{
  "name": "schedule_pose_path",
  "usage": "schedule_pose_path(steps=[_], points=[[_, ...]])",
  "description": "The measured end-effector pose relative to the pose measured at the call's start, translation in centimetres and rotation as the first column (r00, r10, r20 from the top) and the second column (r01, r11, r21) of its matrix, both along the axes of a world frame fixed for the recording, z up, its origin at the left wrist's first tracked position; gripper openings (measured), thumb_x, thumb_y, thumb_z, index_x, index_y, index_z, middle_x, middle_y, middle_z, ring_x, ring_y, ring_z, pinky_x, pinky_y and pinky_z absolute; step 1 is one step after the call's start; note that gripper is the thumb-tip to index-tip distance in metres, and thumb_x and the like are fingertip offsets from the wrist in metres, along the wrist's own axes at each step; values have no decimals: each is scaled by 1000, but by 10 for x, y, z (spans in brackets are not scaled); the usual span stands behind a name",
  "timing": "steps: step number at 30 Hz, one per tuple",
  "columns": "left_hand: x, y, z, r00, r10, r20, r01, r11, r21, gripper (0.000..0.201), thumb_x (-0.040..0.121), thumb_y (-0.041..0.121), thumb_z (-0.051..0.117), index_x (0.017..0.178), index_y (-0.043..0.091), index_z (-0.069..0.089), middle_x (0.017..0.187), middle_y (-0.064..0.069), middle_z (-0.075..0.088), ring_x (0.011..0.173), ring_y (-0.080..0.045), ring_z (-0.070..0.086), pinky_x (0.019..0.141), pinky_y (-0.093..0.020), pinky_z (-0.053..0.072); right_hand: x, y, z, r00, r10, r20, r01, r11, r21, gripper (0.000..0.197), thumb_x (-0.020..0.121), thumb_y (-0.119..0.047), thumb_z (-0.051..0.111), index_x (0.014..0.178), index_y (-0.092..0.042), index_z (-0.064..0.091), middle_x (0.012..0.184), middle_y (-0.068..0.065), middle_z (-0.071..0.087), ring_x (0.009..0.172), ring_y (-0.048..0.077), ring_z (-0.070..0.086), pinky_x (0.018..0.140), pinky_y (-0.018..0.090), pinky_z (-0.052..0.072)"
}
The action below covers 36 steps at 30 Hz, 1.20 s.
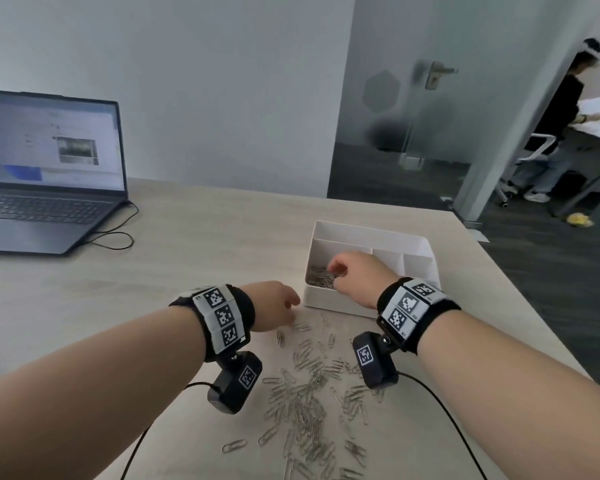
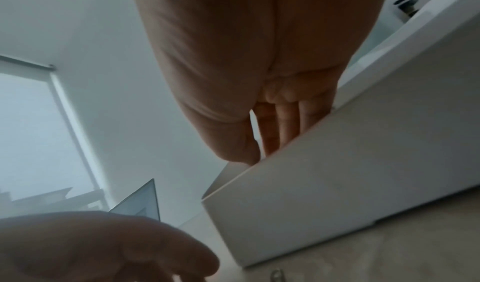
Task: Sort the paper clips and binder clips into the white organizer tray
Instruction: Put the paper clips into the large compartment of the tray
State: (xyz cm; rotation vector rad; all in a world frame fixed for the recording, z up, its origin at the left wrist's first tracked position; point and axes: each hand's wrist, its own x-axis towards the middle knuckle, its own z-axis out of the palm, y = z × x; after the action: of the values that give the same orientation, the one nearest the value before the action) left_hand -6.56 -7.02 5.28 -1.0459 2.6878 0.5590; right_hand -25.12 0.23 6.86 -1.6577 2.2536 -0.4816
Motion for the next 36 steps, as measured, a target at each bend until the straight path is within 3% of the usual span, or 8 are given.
schedule_pose_path(steps=[8,10,14,21,25,30,33,36], points=[[-19,27,-18,976,-194,97,205,970,-127,54,92,24,49,146,26,44,154,0,36,132,-32,43,109,-45,40,7,63,5,997,49,58,-38,984,-172,22,92,-11,54,98,-18,73,94,-6,66,76,9,58,69,24,45],[-20,35,-21,965,-205,161,233,956,-177,56,92,30,49,147,28,39,153,1,32,130,-33,40,105,-48,43,12,77,1,995,85,42,-81,992,-94,23,92,-13,53,103,-18,73,96,-8,63,80,8,57,74,25,45],[-18,49,-17,946,-240,219,284,937,-201,53,94,32,45,146,31,38,149,-2,34,129,-33,39,101,-50,45,19,95,-18,970,214,-117,-179,950,255,44,94,-25,50,137,-20,57,138,0,51,127,22,51,106,33,41],[7,78,-10,878,-407,253,459,866,-198,42,103,32,39,139,14,50,141,-9,47,129,-31,41,110,-43,34,43,127,-33,924,356,-139,-295,896,333,41,92,-25,49,131,-17,60,129,5,47,121,27,49,105,38,42],[26,73,-3,932,-341,123,349,936,-48,49,95,47,51,140,27,51,142,-2,45,131,-24,46,111,-42,38,47,133,-22,921,390,7,-378,887,265,46,90,-27,57,137,-28,58,130,-5,48,115,13,53,103,27,43],[54,64,19,921,-205,331,246,965,-89,76,63,72,76,118,24,55,117,7,56,95,-16,56,78,-35,50,49,141,-6,921,386,-53,-360,895,265,37,76,-51,77,98,-27,60,96,-11,54,81,10,52,72,29,45],[61,66,24,804,-251,539,285,958,21,66,70,68,74,102,11,71,90,4,72,65,-12,60,58,-25,47,58,149,-3,911,409,47,-396,840,372,39,74,-51,80,90,-20,63,80,-9,63,68,8,55,60,28,45],[66,73,16,778,-325,538,213,942,260,47,77,52,77,95,8,75,81,7,74,68,-6,68,58,-23,52,67,156,-3,869,379,318,-491,735,468,28,82,-39,80,93,-14,69,78,-3,69,64,8,63,59,24,54]])
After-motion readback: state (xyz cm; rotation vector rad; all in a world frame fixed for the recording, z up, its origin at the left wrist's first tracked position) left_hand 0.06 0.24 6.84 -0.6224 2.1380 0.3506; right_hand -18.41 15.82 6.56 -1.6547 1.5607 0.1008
